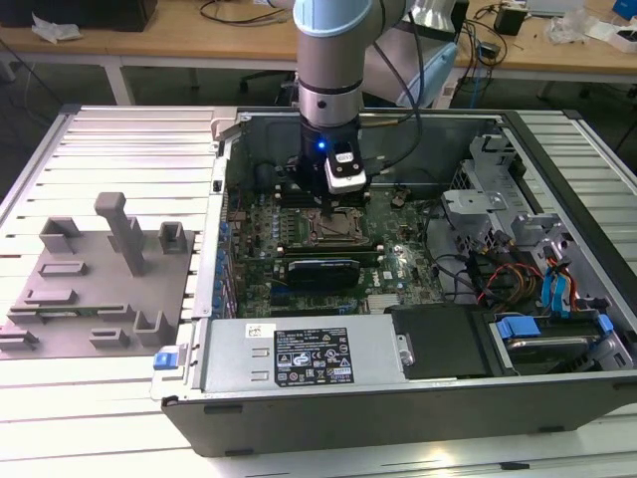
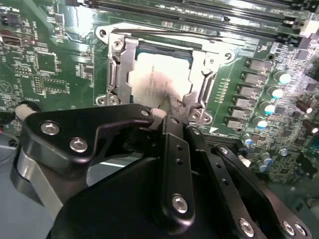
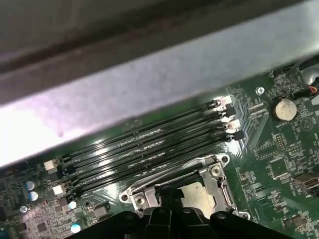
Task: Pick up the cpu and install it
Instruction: 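Install the first cpu locking lever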
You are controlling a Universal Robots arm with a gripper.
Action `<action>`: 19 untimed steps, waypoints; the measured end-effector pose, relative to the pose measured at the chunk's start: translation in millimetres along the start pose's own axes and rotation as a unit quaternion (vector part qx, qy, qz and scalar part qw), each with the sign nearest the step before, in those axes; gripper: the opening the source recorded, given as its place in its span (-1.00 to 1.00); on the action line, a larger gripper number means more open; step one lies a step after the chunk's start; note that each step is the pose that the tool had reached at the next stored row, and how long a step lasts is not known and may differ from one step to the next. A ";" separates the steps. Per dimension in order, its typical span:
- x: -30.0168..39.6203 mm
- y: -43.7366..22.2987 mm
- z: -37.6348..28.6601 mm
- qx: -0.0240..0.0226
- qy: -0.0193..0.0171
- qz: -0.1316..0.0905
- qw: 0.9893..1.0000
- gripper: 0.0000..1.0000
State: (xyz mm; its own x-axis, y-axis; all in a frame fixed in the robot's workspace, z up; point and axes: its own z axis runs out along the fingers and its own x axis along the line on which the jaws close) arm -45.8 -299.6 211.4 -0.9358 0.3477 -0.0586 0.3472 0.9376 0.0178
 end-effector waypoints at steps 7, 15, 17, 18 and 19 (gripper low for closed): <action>-6.7 2.1 1.3 -0.002 0.001 -0.039 0.999 -0.79; -6.8 2.1 0.0 -0.003 0.002 -0.108 0.994 -0.79; -7.0 2.2 -3.9 -0.003 0.002 -0.109 0.994 -0.79; -7.1 2.3 -5.9 -0.003 0.002 -0.109 0.994 -0.79; -7.3 2.3 -8.7 -0.003 0.002 -0.110 0.994 -0.79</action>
State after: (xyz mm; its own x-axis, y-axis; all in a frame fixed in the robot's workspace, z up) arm -38.7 -299.9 220.6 -0.9892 0.1348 -0.0581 0.1344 0.9909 0.0113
